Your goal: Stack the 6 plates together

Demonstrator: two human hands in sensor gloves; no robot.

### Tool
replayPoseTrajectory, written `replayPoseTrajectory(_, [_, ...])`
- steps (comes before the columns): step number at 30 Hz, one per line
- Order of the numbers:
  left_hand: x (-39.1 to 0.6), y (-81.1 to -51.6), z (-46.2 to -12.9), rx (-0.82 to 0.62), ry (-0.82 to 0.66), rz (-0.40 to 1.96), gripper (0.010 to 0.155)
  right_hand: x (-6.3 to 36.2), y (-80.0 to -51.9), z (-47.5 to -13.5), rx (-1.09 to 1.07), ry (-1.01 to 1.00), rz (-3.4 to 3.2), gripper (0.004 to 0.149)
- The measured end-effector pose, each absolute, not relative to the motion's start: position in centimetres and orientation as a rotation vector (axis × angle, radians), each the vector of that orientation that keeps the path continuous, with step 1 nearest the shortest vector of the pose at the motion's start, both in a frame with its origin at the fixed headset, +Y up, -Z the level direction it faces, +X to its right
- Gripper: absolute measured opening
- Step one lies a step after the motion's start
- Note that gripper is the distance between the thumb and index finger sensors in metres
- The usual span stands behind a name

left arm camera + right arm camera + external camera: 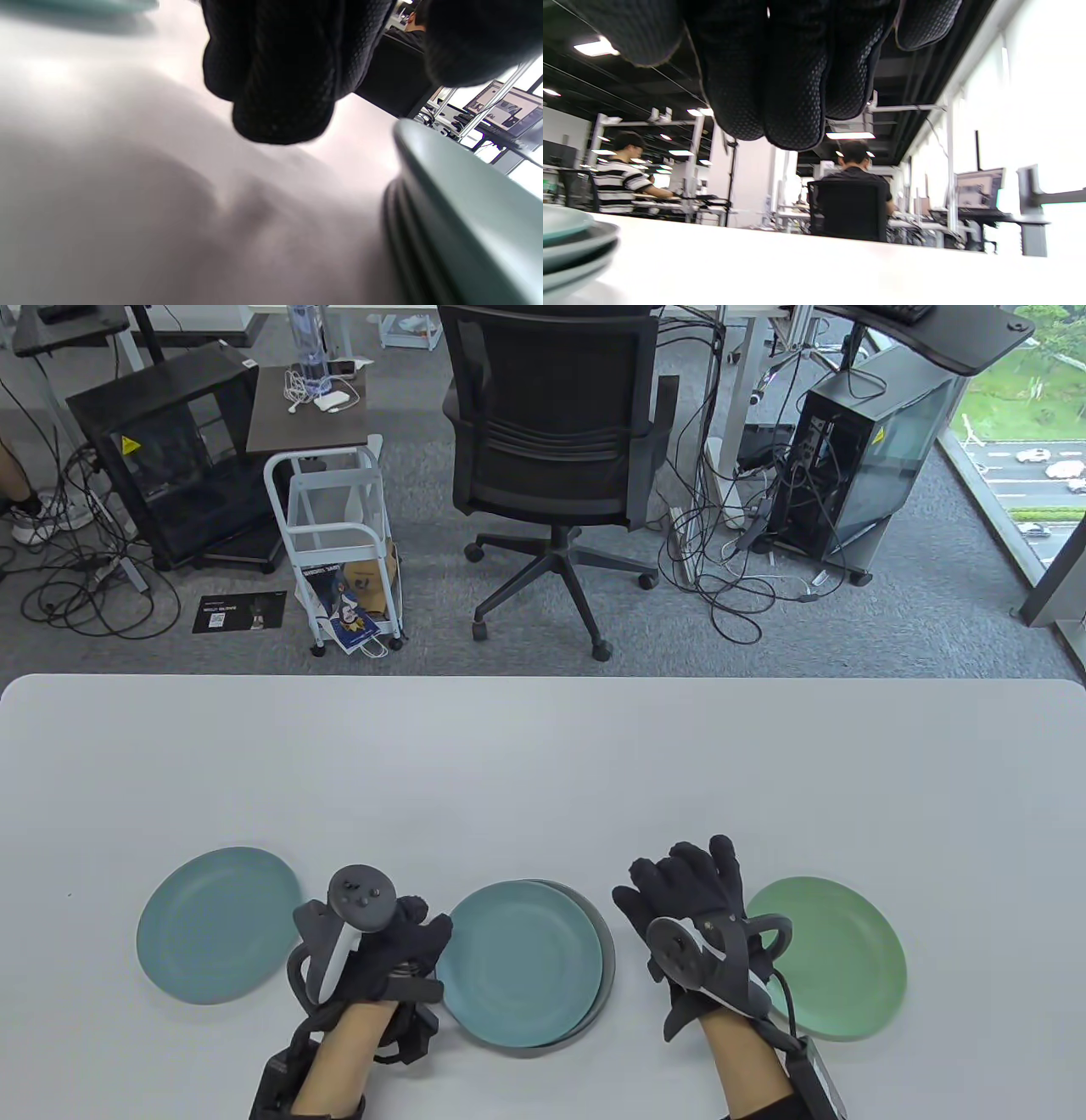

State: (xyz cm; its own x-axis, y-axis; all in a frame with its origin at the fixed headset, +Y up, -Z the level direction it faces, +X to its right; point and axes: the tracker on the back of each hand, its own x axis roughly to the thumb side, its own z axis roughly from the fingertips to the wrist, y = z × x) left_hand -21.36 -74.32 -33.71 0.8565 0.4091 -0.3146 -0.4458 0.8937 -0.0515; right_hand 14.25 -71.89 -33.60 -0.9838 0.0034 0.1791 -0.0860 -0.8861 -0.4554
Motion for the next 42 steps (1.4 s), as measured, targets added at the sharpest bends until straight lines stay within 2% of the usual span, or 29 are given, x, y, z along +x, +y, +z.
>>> replayPoseTrajectory(3, [-20.4, -74.3, -33.5, -0.067, 0.278, 0.424, 0.063, 16.7, -71.9, -34.4, 0.03, -0.554, 3.052, 0.052])
replayPoseTrajectory(7, [-19.6, -74.3, -33.0, 0.069, 0.273, 0.39, 0.06, 21.4, -72.1, -35.1, -0.339, -0.429, 3.061, 0.048])
replayPoseTrajectory(10, [-19.4, -74.0, -32.5, 0.164, 0.261, 0.396, 0.059, 24.9, -72.4, -35.0, -0.585, -0.337, 3.007, 0.051])
replayPoseTrajectory(12, [-19.2, -73.7, -32.2, 0.234, 0.24, 0.417, 0.06, 26.8, -72.5, -34.9, -0.702, -0.283, 2.965, 0.054])
replayPoseTrajectory(15, [-19.3, -73.7, -31.8, 0.267, 0.228, 0.437, 0.058, 29.2, -72.8, -34.7, -0.82, -0.224, 2.902, 0.059])
replayPoseTrajectory(19, [-19.8, -74.2, -32.0, 0.252, 0.231, 0.485, 0.057, 33.5, -74.0, -34.0, -1.004, 0.032, 2.711, 0.068])
replayPoseTrajectory(23, [-20.5, -75.1, -32.3, 0.217, 0.256, 0.503, 0.057, 36.5, -75.1, -33.2, -1.073, 0.137, 2.551, 0.073])
replayPoseTrajectory(31, [-21.0, -76.2, -32.7, 0.162, 0.279, 0.51, 0.058, 37.5, -76.7, -33.3, -1.083, 0.284, 2.511, 0.074])
replayPoseTrajectory(42, [-20.9, -76.4, -32.9, 0.154, 0.274, 0.507, 0.058, 37.9, -76.8, -33.2, -1.059, 0.204, 2.49, 0.065])
